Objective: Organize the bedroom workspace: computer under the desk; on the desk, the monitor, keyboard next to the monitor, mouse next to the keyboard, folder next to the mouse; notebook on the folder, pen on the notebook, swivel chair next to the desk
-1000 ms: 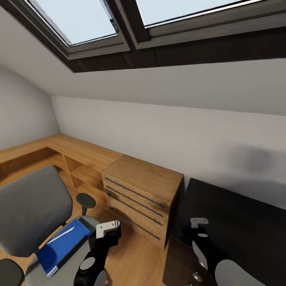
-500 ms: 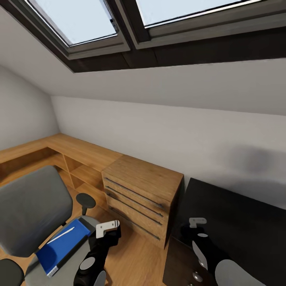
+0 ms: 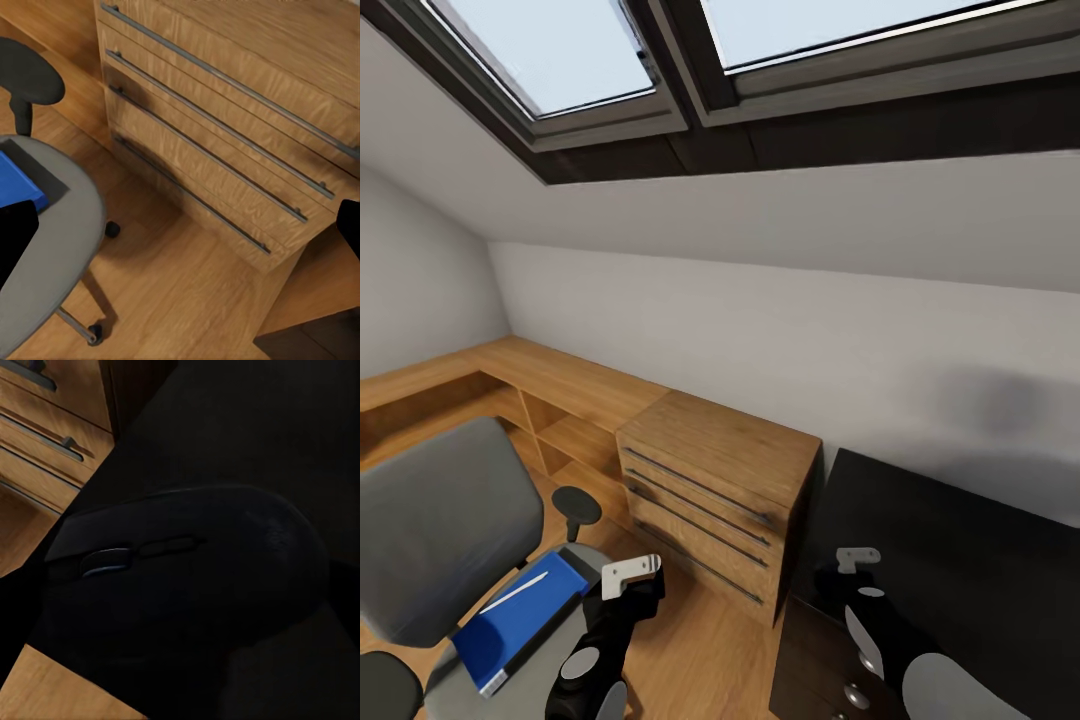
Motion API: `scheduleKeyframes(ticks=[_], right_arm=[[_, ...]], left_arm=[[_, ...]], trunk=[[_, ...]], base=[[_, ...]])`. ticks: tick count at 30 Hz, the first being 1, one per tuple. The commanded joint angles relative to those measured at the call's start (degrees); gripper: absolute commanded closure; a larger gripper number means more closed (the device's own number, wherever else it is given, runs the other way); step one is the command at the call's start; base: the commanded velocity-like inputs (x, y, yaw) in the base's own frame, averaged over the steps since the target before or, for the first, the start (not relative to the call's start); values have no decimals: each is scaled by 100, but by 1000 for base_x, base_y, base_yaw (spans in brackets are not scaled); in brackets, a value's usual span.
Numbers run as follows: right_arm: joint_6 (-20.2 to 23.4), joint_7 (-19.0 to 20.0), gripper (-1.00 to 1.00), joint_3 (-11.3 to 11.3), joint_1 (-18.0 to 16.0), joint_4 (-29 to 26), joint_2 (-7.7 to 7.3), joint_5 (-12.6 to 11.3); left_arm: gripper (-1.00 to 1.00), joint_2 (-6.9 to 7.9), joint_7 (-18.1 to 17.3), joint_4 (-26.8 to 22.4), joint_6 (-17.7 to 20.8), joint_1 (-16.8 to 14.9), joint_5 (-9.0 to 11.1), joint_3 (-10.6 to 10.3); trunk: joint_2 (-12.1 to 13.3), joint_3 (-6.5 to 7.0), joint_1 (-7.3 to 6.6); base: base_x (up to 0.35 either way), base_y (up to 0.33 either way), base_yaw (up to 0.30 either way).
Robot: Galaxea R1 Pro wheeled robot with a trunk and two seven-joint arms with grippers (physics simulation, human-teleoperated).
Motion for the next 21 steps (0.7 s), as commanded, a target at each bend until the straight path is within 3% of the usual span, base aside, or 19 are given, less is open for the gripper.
scheduleKeyframes(ticks=[1, 21], right_arm=[[37, -9, 100, 5, -2, -14, -1, 0], [29, 0, 100, -36, -2, -74, -17, -23]], left_arm=[[-100, 1, 48, -6, 17, -6, 51, -9], [-100, -5, 48, -22, 25, -6, 51, -9]], trunk=[[-10, -11, 3], [-90, -47, 46]], base=[[0, 0, 0], [0, 0, 0]])
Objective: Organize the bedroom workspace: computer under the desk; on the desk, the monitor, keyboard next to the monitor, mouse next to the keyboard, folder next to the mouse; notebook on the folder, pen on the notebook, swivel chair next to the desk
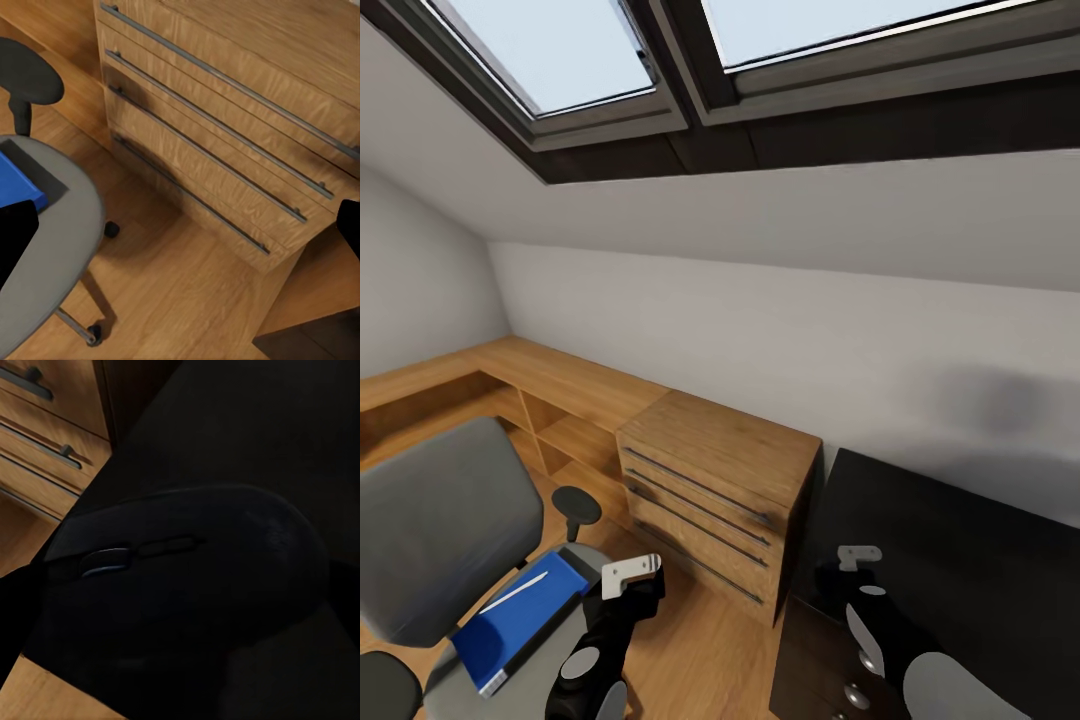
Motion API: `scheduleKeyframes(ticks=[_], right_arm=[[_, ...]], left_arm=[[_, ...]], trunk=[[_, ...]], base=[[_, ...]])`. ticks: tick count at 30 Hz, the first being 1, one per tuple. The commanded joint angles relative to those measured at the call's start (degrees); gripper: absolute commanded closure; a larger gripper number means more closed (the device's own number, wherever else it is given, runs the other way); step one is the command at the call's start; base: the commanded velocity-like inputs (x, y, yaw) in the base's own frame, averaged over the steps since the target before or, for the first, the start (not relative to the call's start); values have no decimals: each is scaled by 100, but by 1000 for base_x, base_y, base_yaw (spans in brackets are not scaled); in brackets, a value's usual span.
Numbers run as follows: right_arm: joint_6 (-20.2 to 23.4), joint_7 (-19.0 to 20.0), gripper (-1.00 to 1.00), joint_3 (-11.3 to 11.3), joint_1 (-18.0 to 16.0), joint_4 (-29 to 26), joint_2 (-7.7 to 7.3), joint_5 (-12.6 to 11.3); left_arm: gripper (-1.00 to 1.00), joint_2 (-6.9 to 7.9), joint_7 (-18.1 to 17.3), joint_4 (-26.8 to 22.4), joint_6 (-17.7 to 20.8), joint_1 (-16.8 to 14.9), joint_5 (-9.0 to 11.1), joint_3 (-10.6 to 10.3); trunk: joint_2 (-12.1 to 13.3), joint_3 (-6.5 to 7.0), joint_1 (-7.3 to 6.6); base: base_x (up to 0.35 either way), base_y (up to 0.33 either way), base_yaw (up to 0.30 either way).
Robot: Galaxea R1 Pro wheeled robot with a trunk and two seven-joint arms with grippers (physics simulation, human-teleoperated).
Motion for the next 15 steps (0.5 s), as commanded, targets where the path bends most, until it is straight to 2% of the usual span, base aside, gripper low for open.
scheduleKeyframes(ticks=[1, 15], right_arm=[[36, -6, 100, 4, -2, -13, -1, 0], [36, -6, 100, 3, -2, -6, -3, 0]], left_arm=[[-100, 1, 48, -11, 16, -6, 51, -9], [-100, 0, 48, -15, 15, -6, 53, -9]], trunk=[[-52, -30, 25], [-613, -281, 332]], base=[[0, 0, 0], [0, 0, 0]])
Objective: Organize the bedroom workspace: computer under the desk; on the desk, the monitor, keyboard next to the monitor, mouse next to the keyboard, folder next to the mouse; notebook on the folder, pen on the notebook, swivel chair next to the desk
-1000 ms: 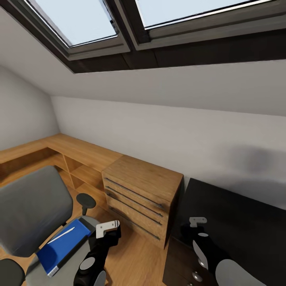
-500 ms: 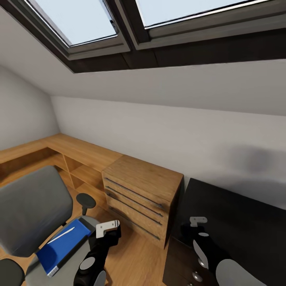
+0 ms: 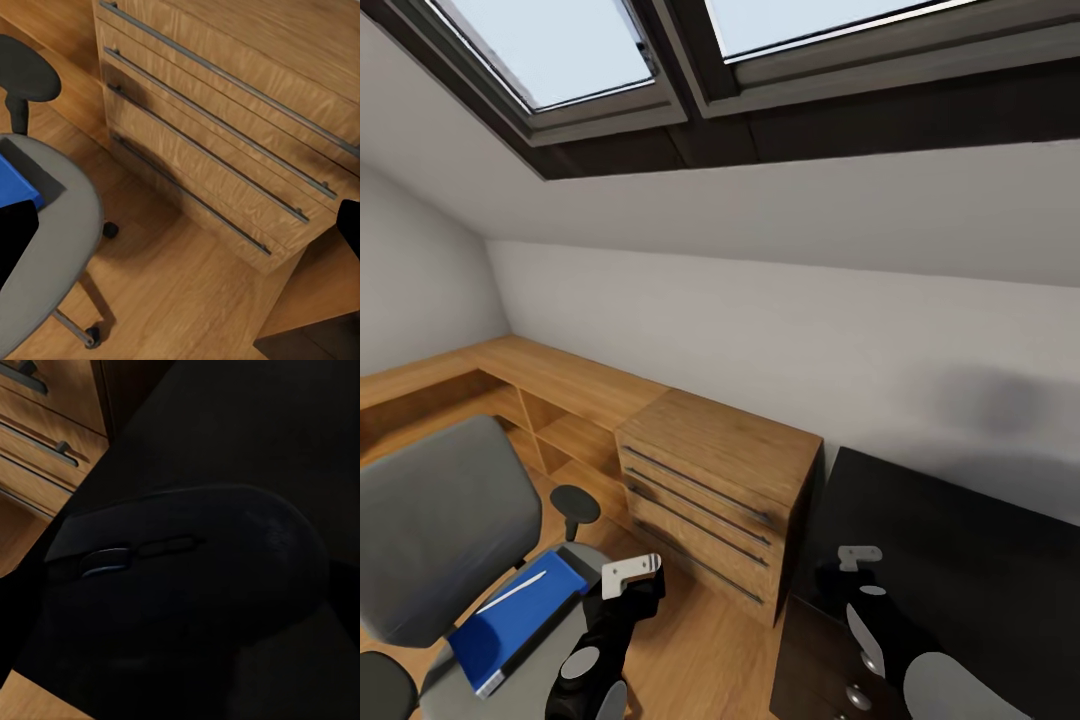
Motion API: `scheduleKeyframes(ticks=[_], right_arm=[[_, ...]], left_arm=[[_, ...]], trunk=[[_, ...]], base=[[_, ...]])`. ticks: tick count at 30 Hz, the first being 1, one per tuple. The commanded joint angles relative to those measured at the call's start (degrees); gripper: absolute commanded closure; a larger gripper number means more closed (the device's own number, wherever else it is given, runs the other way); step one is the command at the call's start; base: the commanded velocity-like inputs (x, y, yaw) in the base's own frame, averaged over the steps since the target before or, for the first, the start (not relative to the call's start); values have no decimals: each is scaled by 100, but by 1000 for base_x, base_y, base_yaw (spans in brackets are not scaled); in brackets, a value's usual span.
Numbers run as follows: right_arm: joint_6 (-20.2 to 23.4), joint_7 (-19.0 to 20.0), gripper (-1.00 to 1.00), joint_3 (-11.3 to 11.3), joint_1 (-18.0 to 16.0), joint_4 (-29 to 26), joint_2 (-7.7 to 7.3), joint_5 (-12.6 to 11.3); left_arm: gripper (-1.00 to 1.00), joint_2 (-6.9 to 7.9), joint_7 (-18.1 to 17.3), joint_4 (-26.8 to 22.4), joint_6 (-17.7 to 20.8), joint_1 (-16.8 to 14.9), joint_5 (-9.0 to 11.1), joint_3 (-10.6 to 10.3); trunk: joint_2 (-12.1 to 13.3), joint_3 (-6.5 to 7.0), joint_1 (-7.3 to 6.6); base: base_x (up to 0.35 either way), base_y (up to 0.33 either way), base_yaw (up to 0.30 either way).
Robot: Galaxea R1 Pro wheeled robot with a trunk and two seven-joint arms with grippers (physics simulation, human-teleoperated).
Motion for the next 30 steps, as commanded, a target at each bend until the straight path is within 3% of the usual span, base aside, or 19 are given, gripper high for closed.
scheduleKeyframes(ticks=[1, 15, 16, 30], right_arm=[[37, -6, 100, 4, -2, -12, 0, 0], [37, 2, 100, 4, -2, -15, 0, 0], [37, 2, -100, 4, -2, -19, 0, 2], [34, 2, -100, 4, -2, -24, -3, 8]], left_arm=[[-100, 1, 48, -8, 16, -5, 50, -9], [-100, 1, 48, 0, 16, -5, 58, -9], [-100, 1, 48, 1, 17, -5, 58, -9], [-100, 1, 48, 1, 19, -5, 58, -9]], trunk=[[-50, -28, 24], [-90, -46, 46], [-90, -46, 46], [-90, -46, 46]], base=[[0, 0, 0], [0, 0, 0], [0, 0, 0], [0, 0, 0]])
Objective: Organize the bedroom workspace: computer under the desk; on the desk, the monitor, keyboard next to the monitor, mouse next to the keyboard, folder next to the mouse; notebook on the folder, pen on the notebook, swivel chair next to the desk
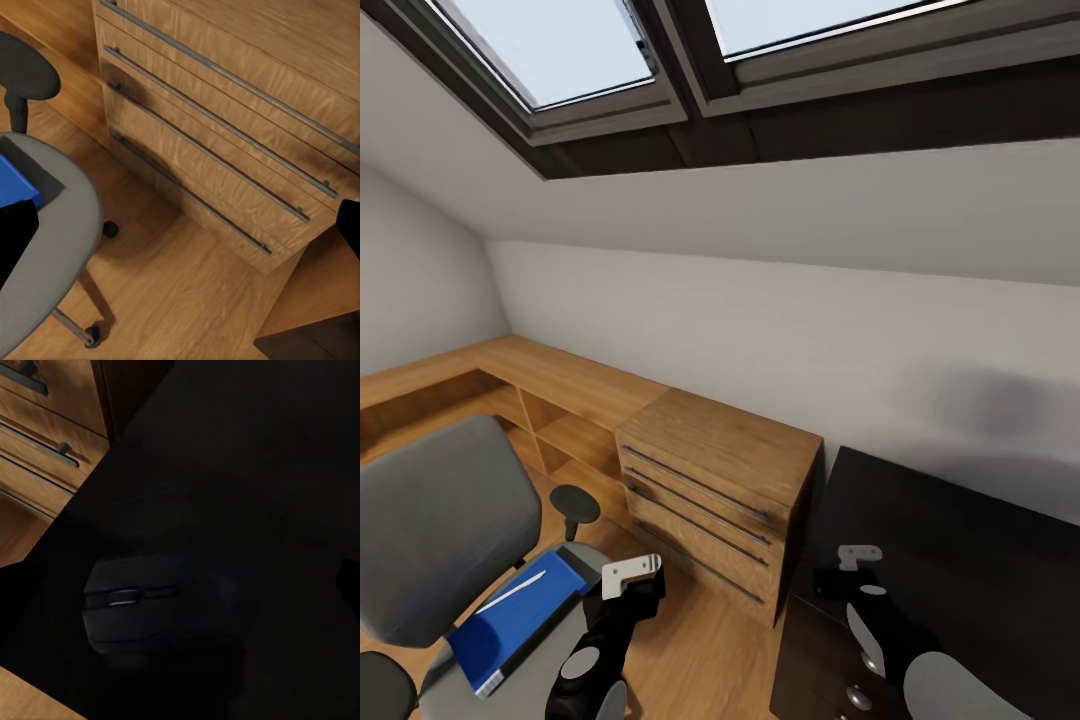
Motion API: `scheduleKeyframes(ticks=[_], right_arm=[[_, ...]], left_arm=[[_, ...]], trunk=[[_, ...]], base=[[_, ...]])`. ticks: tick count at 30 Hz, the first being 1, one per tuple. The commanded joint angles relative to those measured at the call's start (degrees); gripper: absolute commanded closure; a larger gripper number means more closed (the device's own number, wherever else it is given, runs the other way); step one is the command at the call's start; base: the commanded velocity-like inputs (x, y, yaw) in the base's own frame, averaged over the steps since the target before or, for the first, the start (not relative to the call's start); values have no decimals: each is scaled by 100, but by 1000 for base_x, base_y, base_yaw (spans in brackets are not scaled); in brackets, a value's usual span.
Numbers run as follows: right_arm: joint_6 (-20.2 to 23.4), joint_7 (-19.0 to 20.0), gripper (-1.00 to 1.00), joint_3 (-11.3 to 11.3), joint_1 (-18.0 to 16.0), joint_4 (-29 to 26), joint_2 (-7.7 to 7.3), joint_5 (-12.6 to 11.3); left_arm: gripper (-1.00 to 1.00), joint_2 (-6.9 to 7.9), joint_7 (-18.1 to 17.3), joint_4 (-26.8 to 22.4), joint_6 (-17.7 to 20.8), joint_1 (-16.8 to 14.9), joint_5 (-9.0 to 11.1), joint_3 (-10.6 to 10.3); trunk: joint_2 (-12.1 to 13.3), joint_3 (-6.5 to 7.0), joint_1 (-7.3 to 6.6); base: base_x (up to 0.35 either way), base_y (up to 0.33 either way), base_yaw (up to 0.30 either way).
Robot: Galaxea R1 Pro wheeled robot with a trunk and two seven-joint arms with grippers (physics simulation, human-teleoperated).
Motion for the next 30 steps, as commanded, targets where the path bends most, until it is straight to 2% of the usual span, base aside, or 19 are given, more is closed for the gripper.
scheduleKeyframes(ticks=[1, 5, 11, 17, 18, 20, 22, 25, 26, 30], right_arm=[[35, -15, -100, 5, -2, -14, -1, 4], [-6, -34, -100, 9, -2, -50, -5, 5], [-42, -59, -100, 19, 22, -611, 20, 16], [386, -60, -100, 23, 181, -1453, 48, -7], [603, -55, -100, 26, 333, -1816, 56, -14], [761, -54, -100, 28, 521, -2233, 62, -19], [870, -55, -100, 29, 655, -2522, 76, -23], [1257, -56, -100, 30, 1018, -3305, 125, -58], [1436, -58, -100, 30, 1214, -3786, 185, -305], [1492, -59, -100, 29, 1286, -3929, 202, -415]], left_arm=[[-100, 3, 48, -8, 14, -5, 51, -9], [-100, 7, 48, 5, 19, -5, 51, -9], [-100, 8, 48, 17, 20, -5, 51, -9], [-100, 6, 48, 13, 14, -5, 38, -9], [-100, 4, 48, 12, 7, -5, 36, -9], [-100, 5, 48, 11, 4, -5, 35, -9], [-100, 7, 48, 10, 4, -5, 34, -9], [-100, 4, 48, 10, 19, -5, 39, -9], [-100, 7, 48, 18, 27, -5, 48, -10], [-100, 9, 48, 24, 28, -5, 50, -9]], trunk=[[-8, -10, 2], [112, 44, -64], [353, 152, -196], [433, 188, -240], [473, 206, -262], [553, 242, -306], [553, 242, -306], [553, 242, -306], [553, 242, -306], [553, 242, -306]], base=[[0, 0, 0], [0, 0, 0], [0, 0, 0], [0, 0, 0], [0, 0, 0], [0, 0, 0], [0, 0, 0], [0, 0, 0], [0, 0, 0], [-2, 0, 0]])
